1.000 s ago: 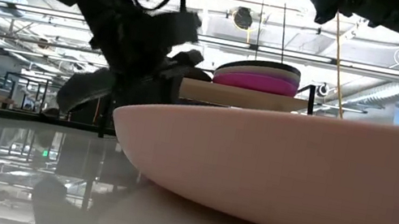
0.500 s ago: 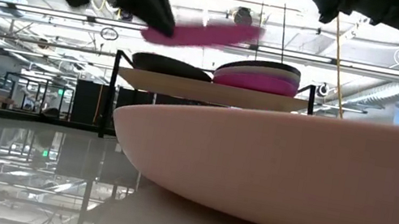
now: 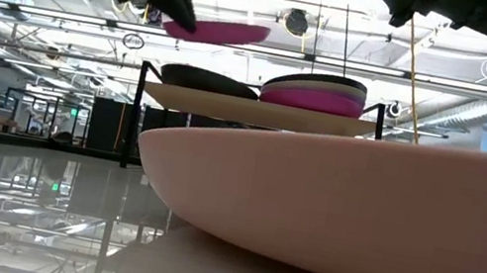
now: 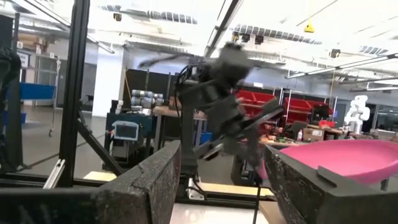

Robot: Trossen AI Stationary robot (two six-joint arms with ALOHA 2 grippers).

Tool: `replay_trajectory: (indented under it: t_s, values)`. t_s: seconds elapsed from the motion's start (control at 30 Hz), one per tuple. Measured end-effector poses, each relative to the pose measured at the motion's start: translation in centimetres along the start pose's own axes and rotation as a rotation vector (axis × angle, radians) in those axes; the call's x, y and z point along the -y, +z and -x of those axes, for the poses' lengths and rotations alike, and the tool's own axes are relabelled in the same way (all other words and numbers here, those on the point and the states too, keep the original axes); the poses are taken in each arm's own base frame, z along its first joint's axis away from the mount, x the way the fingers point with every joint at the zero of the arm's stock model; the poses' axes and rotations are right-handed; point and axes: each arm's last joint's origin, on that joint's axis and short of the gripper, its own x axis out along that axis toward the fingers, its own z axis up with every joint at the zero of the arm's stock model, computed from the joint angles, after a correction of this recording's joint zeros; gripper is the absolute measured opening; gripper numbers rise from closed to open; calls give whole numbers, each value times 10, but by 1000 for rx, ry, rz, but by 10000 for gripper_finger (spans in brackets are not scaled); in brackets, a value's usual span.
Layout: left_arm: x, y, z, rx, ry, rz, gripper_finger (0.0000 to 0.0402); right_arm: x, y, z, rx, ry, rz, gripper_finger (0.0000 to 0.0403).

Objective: Place and stack plates onto a shelf
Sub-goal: Stack the pink plate on top of the black plate on the shelf, then stack the light pink plate on top of the pink plate on the shelf

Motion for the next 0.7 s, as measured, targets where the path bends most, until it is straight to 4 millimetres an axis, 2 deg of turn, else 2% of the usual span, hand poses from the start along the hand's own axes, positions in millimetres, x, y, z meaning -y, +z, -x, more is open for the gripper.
replay_trajectory:
  t_s: [0.07, 0.23, 0.33, 0.47, 0.7]
  values:
    - [-16, -6, 0, -22, -35, 31, 10, 0, 0, 0, -1, 0, 1, 210]
    - [-39, -16, -12, -76, -123, 67, 10, 0, 0, 0, 2, -1, 2, 210]
    - [-47, -23, -24, -103, -153, 101, 11, 0, 0, 0, 1, 0, -4, 210]
    - [-48, -32, -40, -154, -179, 150, 33, 0, -2, 0, -15, 2, -20, 210]
    - [-53, -32, -48, -143, -145, 192, 84, 0, -3, 0, -30, 4, -21, 210]
